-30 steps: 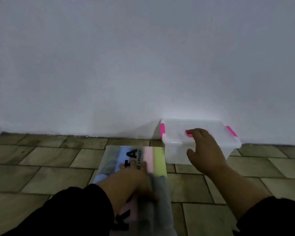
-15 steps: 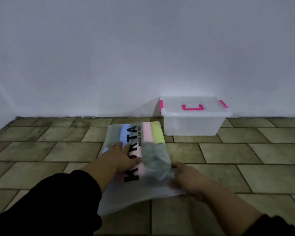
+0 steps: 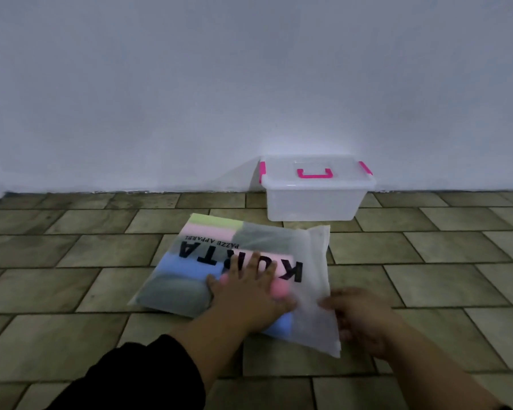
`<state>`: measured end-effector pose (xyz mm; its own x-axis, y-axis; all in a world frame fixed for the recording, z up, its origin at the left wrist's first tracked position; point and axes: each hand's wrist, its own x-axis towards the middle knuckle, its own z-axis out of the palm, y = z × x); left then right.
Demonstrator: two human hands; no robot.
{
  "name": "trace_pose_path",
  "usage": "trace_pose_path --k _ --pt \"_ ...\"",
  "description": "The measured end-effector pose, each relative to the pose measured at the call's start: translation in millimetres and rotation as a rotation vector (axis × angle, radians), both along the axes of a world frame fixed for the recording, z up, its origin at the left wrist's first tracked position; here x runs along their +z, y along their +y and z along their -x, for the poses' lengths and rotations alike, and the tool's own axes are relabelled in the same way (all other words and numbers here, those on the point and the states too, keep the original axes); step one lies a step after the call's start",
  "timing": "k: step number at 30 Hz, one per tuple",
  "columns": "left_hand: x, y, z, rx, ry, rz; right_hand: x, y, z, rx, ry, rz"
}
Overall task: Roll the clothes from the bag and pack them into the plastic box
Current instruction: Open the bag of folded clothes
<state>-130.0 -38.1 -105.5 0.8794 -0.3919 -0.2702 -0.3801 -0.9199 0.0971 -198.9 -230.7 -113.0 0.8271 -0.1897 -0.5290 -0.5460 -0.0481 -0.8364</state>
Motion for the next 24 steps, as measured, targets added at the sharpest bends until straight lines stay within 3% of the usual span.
trace_pose_path --k 5,11,13,19,24 --pt "-23 5 -18 0.034 -0.084 0.031 2 7 31 0.083 0.121 -0.009" --pt "-19 3 -43 0.089 -0.012 0.041 7 10 39 0.031 0.113 -0.118" --pt "-16 0 -38 0.056 -0.065 0.056 6 11 40 0.0 0.108 -0.152" --pt "-31 -6 21 -0.578 -0.417 0.367 5 13 35 -0.037 0.079 -0.243" --pt "-26 -18 17 -0.715 -0.6 0.485 9 11 31 -0.035 0.027 -0.177"
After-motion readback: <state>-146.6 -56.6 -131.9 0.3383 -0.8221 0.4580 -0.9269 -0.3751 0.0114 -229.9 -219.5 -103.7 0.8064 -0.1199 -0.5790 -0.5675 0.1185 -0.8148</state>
